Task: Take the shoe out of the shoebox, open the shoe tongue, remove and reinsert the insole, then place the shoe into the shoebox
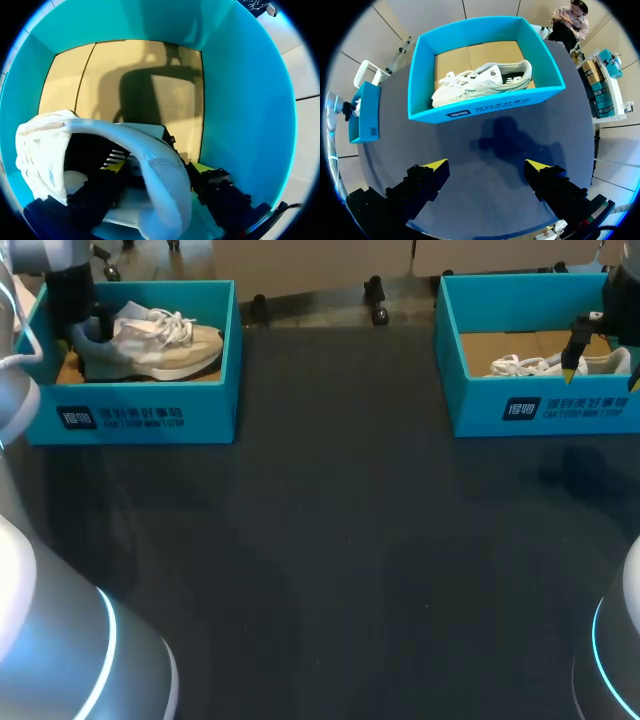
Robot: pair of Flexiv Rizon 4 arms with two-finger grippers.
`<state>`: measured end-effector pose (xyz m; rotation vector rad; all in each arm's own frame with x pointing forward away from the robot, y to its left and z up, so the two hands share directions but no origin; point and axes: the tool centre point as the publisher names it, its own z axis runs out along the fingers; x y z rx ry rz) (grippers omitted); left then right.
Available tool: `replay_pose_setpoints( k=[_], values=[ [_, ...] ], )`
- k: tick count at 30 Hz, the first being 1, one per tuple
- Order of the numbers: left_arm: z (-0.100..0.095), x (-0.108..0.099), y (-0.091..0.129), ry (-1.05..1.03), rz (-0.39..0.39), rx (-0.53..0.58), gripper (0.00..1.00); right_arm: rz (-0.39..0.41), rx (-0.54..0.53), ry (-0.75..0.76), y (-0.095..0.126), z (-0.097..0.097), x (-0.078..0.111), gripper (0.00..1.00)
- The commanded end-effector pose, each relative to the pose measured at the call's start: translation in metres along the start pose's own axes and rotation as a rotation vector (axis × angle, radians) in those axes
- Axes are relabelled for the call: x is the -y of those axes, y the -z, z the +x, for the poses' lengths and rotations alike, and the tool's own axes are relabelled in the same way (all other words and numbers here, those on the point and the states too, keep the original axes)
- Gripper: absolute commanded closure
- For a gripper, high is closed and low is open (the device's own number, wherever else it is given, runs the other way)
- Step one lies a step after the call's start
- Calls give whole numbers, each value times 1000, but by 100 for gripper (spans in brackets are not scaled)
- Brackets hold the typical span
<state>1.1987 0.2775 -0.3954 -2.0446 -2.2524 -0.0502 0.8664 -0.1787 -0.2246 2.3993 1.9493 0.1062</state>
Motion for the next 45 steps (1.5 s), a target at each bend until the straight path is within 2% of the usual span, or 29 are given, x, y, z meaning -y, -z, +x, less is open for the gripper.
replay_pose_setpoints(
  k=[1,4,6,10,12,14,15,18,19,22,23,24,28,30,32,35,37,40,43,44,45],
  values=[
    [0,-12,-14,-5,31,-4,33,-1,-1,0,0,0,0,0],
    [0,-11,-16,-8,33,-4,44,-1,-1,0,0,0,0,0],
    [0,-11,-16,-9,34,-4,46,-1,-1,0,0,0,0,0],
    [2,-12,-15,-11,37,1,65,-1,-1,0,0,0,0,0],
    [2,-12,-13,-13,36,4,71,-1,-1,0,0,0,0,0],
    [2,-11,-11,-19,36,9,82,-1,-1,0,0,0,0,0],
    [2,-11,-10,-22,37,13,77,-1,-1,0,0,0,0,0],
    [2,-9,-6,-31,39,26,38,-1,-1,0,0,0,0,0],
    [2,-8,-4,-35,40,32,35,-1,-1,0,0,0,0,0],
    [1,-5,0,-45,36,45,35,-1,-1,0,0,0,0,0],
    [1,-4,1,-47,35,47,42,-1,-1,0,0,0,0,0],
    [1,-3,2,-51,34,50,43,-1,-1,0,0,0,0,0],
    [2,-2,7,-60,26,56,28,-1,-1,0,0,0,0,0],
    [2,-3,7,-59,25,56,33,-1,-1,0,0,0,0,0],
    [4,-5,7,-57,23,48,42,-1,-1,0,0,0,0,0],
    [8,-4,6,-61,26,45,38,-1,-1,0,0,0,0,0],
    [9,-3,5,-66,27,45,40,-1,-1,0,0,0,0,0],
    [10,-2,2,-73,28,41,49,-1,-1,0,0,0,0,0],
    [11,0,-3,-79,25,26,65,-1,-1,0,0,0,0,0],
    [11,0,-4,-79,25,24,77,-1,-1,0,0,0,0,0],
    [11,0,-5,-79,26,22,99,-1,-1,0,0,0,0,0]
  ],
)
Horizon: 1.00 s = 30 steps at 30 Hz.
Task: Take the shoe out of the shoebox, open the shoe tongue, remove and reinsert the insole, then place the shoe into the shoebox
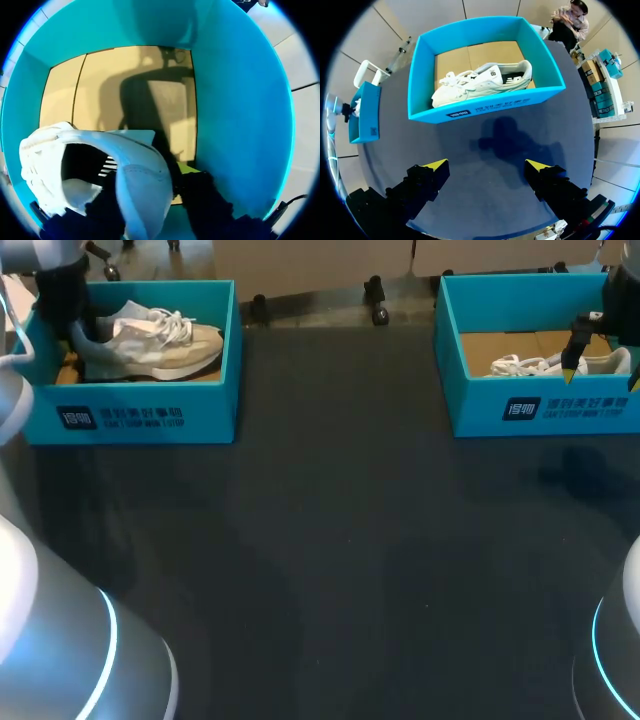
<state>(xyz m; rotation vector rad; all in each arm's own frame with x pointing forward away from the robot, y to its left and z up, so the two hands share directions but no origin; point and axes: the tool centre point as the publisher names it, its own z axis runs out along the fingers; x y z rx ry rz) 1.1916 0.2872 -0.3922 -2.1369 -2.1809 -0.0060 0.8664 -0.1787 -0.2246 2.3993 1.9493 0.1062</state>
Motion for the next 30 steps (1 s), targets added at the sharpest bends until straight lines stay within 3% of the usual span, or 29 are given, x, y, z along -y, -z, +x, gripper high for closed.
replay_pose_setpoints(
  k=[1,14,30],
  values=[
    [1,-6,-7,-2,17,-4,100,-1,-1,0,0,0,0,0],
    [2,-3,14,-13,13,21,100,-1,-1,0,0,0,0,0],
    [12,0,63,-6,-27,44,100,-1,-1,0,0,0,0,0]
  ],
)
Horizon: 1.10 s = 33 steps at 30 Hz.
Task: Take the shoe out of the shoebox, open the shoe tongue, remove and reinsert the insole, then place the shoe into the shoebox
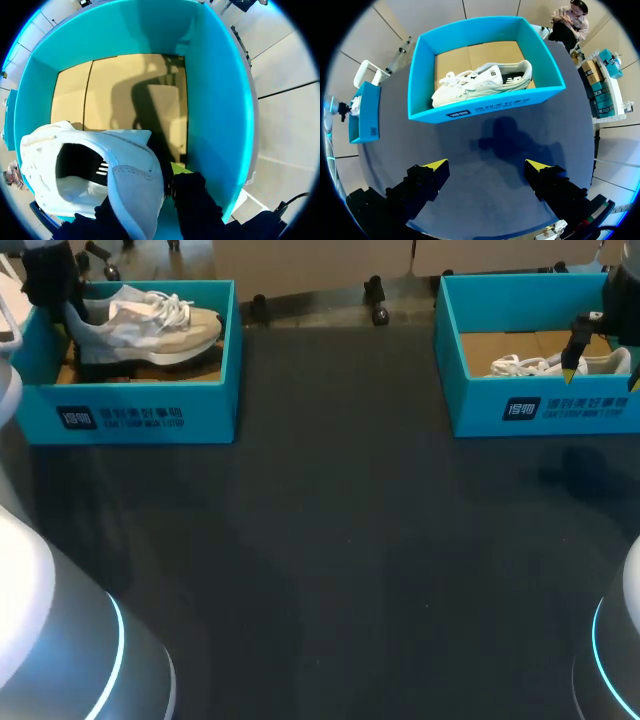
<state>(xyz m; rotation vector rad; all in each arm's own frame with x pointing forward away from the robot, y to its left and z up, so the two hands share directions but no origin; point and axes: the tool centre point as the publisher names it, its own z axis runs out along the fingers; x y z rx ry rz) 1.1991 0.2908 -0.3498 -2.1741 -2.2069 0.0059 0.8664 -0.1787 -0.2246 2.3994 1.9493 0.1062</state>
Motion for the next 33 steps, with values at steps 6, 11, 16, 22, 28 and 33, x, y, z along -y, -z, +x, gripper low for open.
replay_pose_setpoints(
  k=[6,11,16,22,28,33],
  values=[
    [10,8,54,3,-27,23,100,-1,-1,0,0,0,0,0],
    [14,12,89,-7,-40,55,100,-1,-1,0,0,0,0,0],
    [15,20,119,-1,-77,14,100,-1,-1,0,0,0,0,0],
    [14,30,148,-4,-118,-19,100,-1,-1,0,0,0,0,0],
    [14,30,148,-4,-118,-19,100,-1,-1,0,0,0,0,0],
    [14,30,148,-4,-118,-19,100,-1,-1,0,0,0,0,0]
  ],
)
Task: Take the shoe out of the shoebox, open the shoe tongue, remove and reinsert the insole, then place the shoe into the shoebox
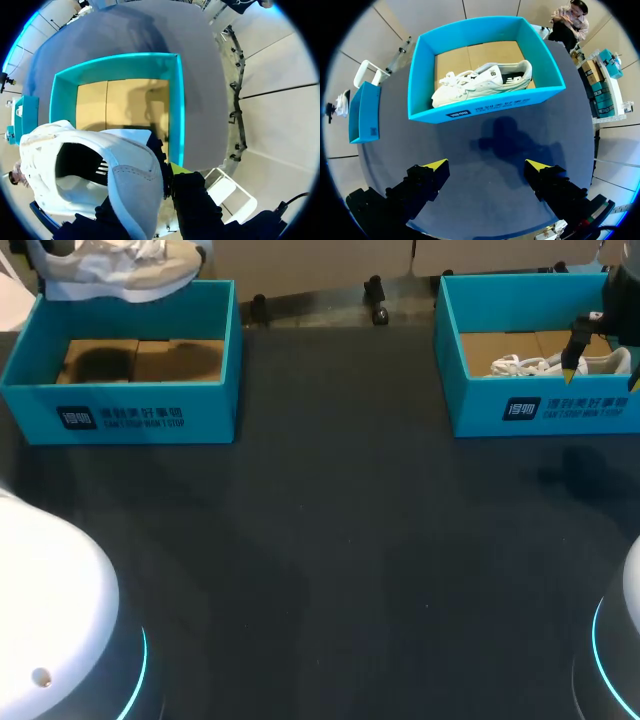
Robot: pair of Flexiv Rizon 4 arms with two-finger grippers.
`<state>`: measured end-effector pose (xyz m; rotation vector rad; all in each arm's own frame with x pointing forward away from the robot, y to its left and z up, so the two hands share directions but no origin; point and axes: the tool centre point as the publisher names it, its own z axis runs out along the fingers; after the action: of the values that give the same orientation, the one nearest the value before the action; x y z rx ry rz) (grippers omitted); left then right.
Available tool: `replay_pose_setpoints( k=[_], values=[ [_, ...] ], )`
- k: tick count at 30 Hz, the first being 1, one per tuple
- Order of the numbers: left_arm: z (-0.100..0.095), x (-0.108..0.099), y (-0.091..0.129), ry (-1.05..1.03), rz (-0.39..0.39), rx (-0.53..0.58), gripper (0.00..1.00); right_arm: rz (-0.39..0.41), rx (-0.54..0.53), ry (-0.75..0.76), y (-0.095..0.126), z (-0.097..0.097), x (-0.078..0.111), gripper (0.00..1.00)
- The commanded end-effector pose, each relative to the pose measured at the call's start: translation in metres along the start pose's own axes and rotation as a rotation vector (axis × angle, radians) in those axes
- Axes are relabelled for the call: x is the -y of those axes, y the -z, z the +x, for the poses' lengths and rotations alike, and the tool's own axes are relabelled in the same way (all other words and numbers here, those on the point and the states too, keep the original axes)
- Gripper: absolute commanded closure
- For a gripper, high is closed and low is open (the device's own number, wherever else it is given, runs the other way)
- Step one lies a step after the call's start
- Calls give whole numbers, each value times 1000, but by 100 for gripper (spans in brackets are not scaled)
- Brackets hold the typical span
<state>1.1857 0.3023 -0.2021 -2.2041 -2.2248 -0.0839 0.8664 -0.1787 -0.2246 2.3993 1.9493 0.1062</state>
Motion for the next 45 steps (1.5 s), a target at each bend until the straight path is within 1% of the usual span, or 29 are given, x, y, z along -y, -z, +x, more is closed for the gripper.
replay_pose_setpoints(
  k=[1,5,8,13,18,20,23,25,28,30,35,40,45],
  values=[
    [-2,12,2,0,-52,-4,100,-1,-1,0,0,0,0,0],
    [-2,12,2,0,-52,-4,100,-1,-1,0,0,0,0,0],
    [2,35,15,-9,-86,1,100,-1,-1,0,0,0,0,0],
    [8,68,46,20,-138,-8,100,-1,-1,0,0,0,0,0],
    [9,95,70,48,-140,-27,100,-1,-1,0,0,0,0,0],
    [7,108,77,60,-159,-29,100,-1,-1,0,0,0,0,0],
    [2,129,87,62,-161,-29,100,-1,-1,0,0,0,0,0],
    [0,142,92,61,-147,-32,100,-1,-1,0,0,0,0,0],
    [-4,162,95,59,-151,-56,100,-1,-1,0,0,0,0,0],
    [-7,178,96,77,-182,-74,100,-1,-1,0,0,0,0,0],
    [-17,215,96,72,-166,-79,100,-1,-1,0,0,0,0,0],
    [-35,253,93,34,-162,-70,100,-1,-1,0,0,0,0,0],
    [-54,289,94,10,-136,-64,100,-1,-1,0,0,0,0,0]
  ],
)
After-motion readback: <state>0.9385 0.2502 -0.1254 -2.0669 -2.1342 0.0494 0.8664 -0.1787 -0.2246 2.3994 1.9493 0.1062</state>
